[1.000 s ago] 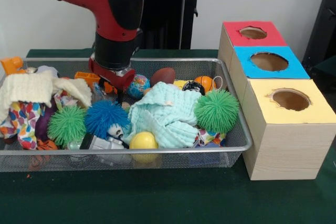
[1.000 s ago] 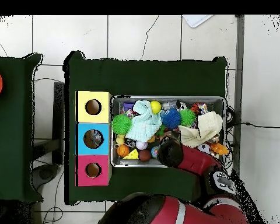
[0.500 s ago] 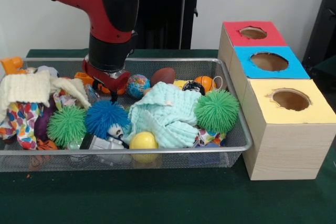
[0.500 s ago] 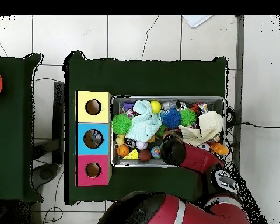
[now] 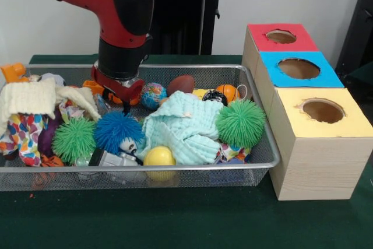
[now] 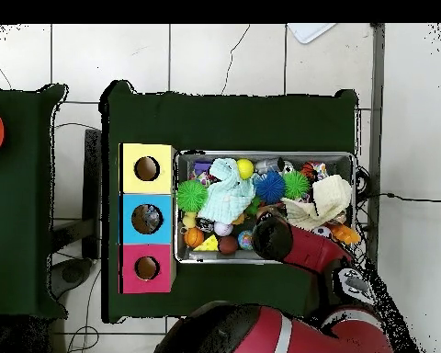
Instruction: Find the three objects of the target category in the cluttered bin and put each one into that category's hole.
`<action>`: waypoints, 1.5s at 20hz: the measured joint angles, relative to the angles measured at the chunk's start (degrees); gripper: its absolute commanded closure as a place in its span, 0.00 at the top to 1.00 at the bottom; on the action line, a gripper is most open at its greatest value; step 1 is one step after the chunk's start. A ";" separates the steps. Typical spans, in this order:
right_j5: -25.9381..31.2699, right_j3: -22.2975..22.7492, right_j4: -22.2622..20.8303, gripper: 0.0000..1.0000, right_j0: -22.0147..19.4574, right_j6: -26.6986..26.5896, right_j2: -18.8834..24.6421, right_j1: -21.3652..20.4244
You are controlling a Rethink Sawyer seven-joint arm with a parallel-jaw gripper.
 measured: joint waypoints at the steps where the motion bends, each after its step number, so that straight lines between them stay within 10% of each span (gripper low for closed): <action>1: 0.01 -0.04 -0.09 1.00 0.00 0.00 -0.01 0.00; 30: 14.77 -7.35 -16.32 1.00 -14.47 -0.01 8.86 -3.58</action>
